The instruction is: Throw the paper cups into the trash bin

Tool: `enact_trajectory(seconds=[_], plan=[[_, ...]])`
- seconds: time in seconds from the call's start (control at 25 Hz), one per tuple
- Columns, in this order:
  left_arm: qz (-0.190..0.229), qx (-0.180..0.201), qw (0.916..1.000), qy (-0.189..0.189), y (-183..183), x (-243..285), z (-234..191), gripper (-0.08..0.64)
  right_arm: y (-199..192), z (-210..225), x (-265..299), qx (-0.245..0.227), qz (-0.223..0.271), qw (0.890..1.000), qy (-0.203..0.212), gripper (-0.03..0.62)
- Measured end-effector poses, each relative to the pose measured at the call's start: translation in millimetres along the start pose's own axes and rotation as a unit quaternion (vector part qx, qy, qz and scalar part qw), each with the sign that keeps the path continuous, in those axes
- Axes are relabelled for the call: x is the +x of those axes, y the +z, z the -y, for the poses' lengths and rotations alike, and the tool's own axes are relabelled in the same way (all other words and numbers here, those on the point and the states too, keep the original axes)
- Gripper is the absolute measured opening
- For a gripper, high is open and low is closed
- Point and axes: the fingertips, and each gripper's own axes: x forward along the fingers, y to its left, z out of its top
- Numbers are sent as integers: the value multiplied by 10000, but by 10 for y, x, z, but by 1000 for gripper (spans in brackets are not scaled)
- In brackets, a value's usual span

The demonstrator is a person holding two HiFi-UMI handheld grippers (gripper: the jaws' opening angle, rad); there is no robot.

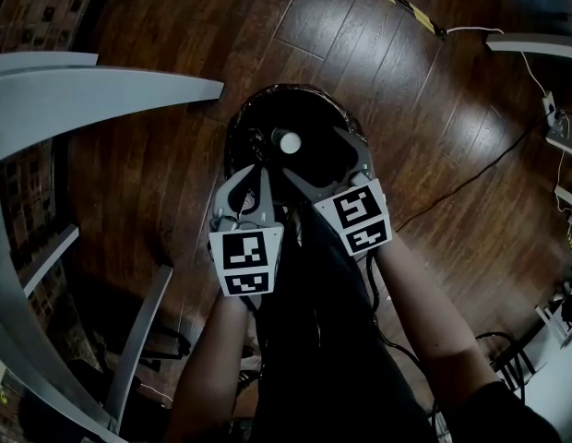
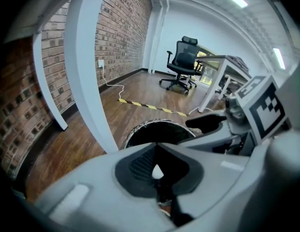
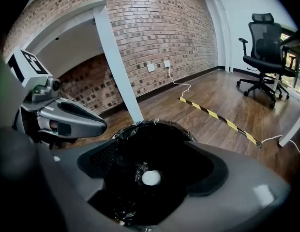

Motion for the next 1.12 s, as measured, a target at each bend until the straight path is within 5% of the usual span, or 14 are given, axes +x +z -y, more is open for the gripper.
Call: enact_trajectory(seconds=[0.56, 1.12], plan=[[419, 184, 9990, 6, 571, -337, 61, 5, 747, 13, -464, 31, 683, 9973, -255, 414], [1754, 381, 9838, -29, 2023, -1355, 434, 5, 2175, -144, -1681, -323, 2019, 9755, -809, 186]])
